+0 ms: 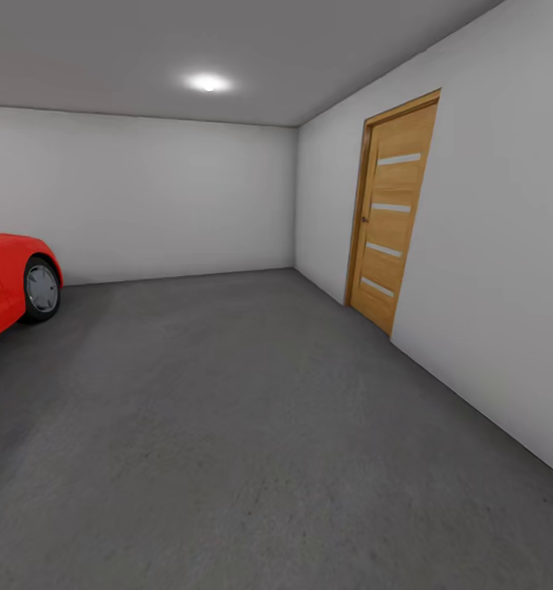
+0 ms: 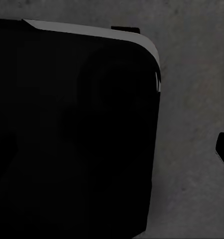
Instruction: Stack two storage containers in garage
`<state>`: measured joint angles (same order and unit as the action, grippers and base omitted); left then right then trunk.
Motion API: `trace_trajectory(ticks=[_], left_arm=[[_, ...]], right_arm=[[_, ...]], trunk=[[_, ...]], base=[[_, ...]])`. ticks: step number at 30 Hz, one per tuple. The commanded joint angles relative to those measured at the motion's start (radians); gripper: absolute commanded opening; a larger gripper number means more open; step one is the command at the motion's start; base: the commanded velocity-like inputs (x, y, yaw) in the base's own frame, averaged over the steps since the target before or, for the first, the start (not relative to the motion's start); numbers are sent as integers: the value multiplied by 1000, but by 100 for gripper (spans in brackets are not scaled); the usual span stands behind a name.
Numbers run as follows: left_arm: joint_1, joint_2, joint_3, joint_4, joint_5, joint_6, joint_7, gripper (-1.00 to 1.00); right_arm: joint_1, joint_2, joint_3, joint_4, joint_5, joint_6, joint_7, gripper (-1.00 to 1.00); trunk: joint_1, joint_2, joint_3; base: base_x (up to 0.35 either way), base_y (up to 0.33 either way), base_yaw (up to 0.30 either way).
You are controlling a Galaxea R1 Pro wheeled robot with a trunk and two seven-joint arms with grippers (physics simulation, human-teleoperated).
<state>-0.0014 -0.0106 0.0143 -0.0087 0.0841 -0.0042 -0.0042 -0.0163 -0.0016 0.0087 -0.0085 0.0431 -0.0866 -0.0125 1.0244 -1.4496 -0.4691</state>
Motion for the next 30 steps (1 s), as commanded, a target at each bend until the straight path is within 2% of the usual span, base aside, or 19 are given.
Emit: trace_trajectory(ticks=[1,30], left_arm=[[0,0,1,-1,9,0,0,100],[0,1,0,-1,8,1,0,100]], right_arm=[[-1,0,1,1,4,-3,-1,100],[-1,1,0,1,4,-3,-1,100]], trunk=[[1,0,-1],[1,0,-1]], base=[[324,0,0],[324,0,0]])
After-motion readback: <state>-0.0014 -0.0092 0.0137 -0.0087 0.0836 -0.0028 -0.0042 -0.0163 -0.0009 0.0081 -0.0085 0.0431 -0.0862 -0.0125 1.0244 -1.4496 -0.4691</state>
